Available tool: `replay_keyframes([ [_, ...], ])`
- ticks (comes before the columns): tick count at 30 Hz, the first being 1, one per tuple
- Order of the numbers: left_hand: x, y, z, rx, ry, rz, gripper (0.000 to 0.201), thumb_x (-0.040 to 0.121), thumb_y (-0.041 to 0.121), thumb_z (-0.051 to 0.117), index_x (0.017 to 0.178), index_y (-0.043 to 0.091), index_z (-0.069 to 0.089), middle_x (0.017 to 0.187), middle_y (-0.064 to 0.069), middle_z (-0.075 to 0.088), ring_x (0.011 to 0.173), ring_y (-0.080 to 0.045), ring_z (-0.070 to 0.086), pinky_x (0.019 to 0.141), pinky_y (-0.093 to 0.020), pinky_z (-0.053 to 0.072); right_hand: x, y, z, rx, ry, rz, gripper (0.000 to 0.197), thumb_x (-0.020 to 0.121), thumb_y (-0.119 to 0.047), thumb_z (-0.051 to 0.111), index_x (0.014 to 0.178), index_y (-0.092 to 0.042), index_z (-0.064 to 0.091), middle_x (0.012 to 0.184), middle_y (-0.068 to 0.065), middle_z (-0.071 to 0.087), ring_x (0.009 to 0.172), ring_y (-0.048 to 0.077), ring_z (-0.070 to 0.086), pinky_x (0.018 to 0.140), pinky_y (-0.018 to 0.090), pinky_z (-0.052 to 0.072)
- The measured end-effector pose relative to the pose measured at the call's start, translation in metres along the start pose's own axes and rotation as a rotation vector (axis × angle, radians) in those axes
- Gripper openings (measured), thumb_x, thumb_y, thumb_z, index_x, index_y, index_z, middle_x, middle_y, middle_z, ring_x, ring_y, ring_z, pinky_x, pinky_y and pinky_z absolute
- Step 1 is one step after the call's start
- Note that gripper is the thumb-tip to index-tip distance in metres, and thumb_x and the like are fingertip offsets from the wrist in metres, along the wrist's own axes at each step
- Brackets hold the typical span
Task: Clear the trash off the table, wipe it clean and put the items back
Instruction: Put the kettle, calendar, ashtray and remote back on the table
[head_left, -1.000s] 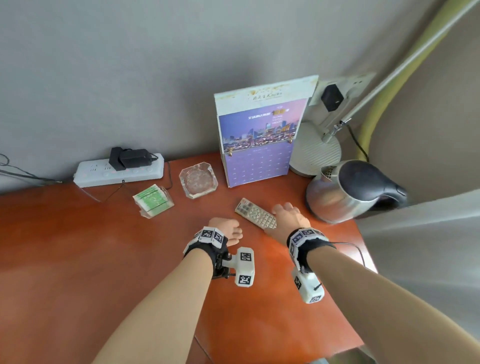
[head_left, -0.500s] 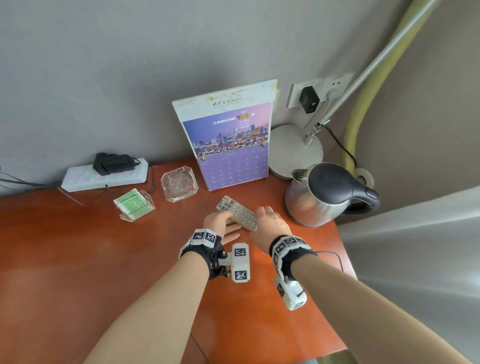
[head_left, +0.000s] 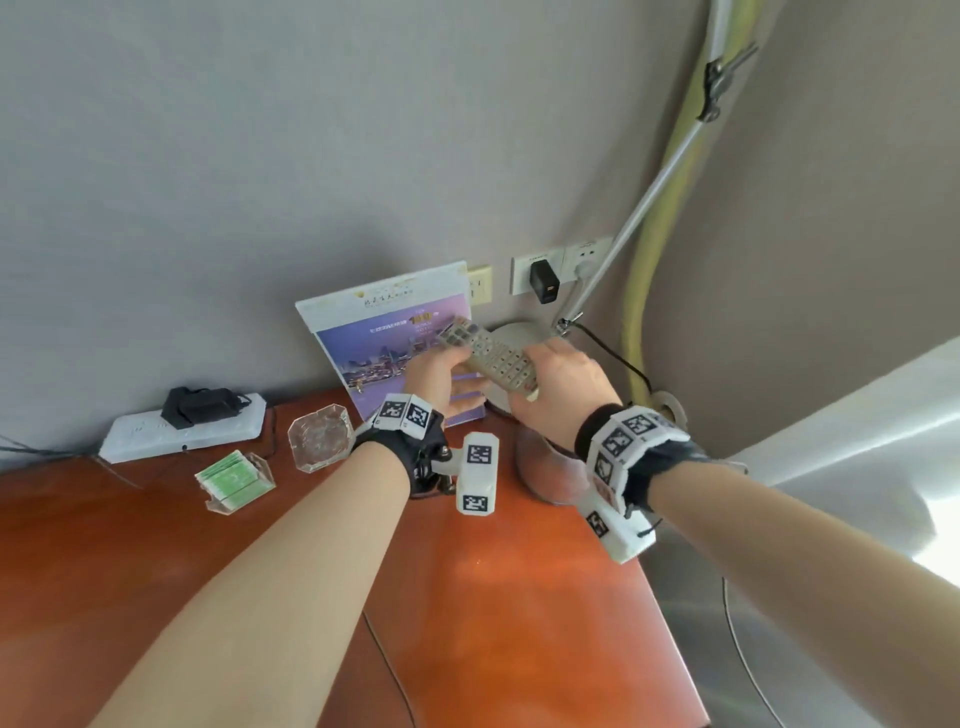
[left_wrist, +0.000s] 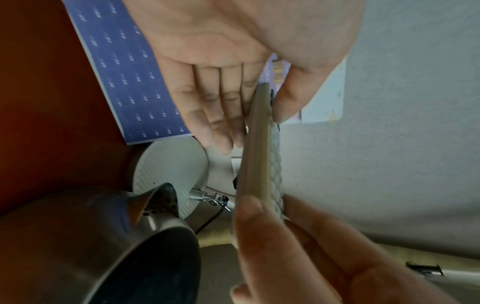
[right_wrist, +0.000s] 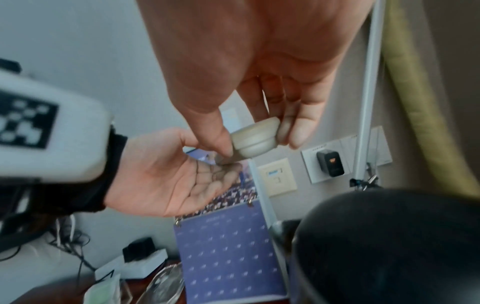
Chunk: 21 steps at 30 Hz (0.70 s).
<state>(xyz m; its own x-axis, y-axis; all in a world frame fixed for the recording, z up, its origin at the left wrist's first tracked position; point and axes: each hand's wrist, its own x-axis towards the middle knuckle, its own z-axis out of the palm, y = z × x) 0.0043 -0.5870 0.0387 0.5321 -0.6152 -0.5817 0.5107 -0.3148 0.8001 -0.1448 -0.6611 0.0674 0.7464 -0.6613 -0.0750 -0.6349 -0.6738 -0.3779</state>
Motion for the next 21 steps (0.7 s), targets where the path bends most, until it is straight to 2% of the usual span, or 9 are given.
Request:
replay_keyframes([
  [4,0.007,0.013,0.026,0.047,-0.092,-0.057,0.016,0.100,0.019,0.051,0.105,0.011,0.063,0.095,-0.009,0.070,0.085,-0.025,0.069,0.080,-0.037,0.056,0.022,0.036,-0.033,-0.020,-0.039,-0.028,0.040,0.082,-0.033,0.064,0.119,-0.017,0.062,0.106,0.003,0.061,0.098,0.025,0.061,0.083,0.034,0.052],
  [6,0.013,0.017,0.037,0.064,-0.128,-0.080,0.018,0.099,0.020,0.049,0.108,0.011,0.062,0.100,-0.011,0.072,0.093,-0.027,0.067,0.085,-0.039,0.055,0.035,0.059,-0.043,-0.037,-0.084,-0.057,0.039,0.081,-0.032,0.066,0.118,-0.018,0.063,0.101,0.002,0.061,0.095,0.024,0.061,0.083,0.035,0.053],
  [9,0.024,0.020,0.054,0.089,-0.135,-0.125,0.013,0.097,0.018,0.049,0.101,0.011,0.060,0.101,-0.010,0.073,0.103,-0.028,0.065,0.091,-0.041,0.053,0.059,0.092,-0.046,-0.102,-0.141,-0.074,0.043,0.080,-0.035,0.068,0.118,-0.016,0.064,0.101,0.004,0.065,0.093,0.024,0.062,0.082,0.037,0.054],
  [11,0.034,0.019,0.066,0.070,-0.099,-0.165,0.008,0.094,0.015,0.051,0.097,0.011,0.058,0.107,-0.014,0.073,0.104,-0.028,0.066,0.098,-0.043,0.051,0.076,0.108,-0.039,-0.122,-0.176,-0.099,0.047,0.079,-0.039,0.070,0.120,-0.016,0.064,0.101,0.004,0.068,0.092,0.023,0.063,0.081,0.035,0.054],
  [14,0.053,0.017,0.078,0.019,-0.030,-0.198,0.015,0.089,0.010,0.053,0.103,0.005,0.054,0.117,-0.021,0.070,0.092,-0.027,0.070,0.095,-0.043,0.054,0.101,0.124,-0.026,-0.122,-0.240,-0.143,0.047,0.080,-0.041,0.072,0.119,-0.016,0.059,0.097,0.003,0.067,0.088,0.023,0.065,0.078,0.038,0.056],
  [17,0.071,0.017,0.081,0.081,0.001,-0.245,0.014,0.087,0.012,0.051,0.099,0.007,0.055,0.103,-0.017,0.073,0.100,-0.030,0.068,0.103,-0.045,0.047,0.122,0.135,-0.010,-0.170,-0.312,-0.217,0.050,0.083,-0.040,0.072,0.121,-0.016,0.049,0.093,0.003,0.064,0.081,0.023,0.063,0.072,0.041,0.057],
  [19,0.083,0.016,0.082,0.109,0.047,-0.261,0.014,0.087,0.010,0.050,0.099,0.006,0.055,0.097,-0.018,0.069,0.109,-0.035,0.066,0.094,-0.040,0.048,0.131,0.140,0.004,-0.234,-0.345,-0.296,0.049,0.086,-0.038,0.069,0.120,-0.015,0.042,0.087,0.002,0.061,0.075,0.023,0.061,0.066,0.039,0.056],
  [21,0.095,0.017,0.083,0.137,0.108,-0.285,0.012,0.088,0.006,0.050,0.099,0.002,0.054,0.102,-0.022,0.061,0.105,-0.039,0.065,0.077,-0.037,0.052,0.135,0.143,0.017,-0.270,-0.380,-0.364,0.048,0.089,-0.036,0.067,0.119,-0.013,0.038,0.088,0.003,0.058,0.073,0.023,0.058,0.061,0.035,0.050],
])
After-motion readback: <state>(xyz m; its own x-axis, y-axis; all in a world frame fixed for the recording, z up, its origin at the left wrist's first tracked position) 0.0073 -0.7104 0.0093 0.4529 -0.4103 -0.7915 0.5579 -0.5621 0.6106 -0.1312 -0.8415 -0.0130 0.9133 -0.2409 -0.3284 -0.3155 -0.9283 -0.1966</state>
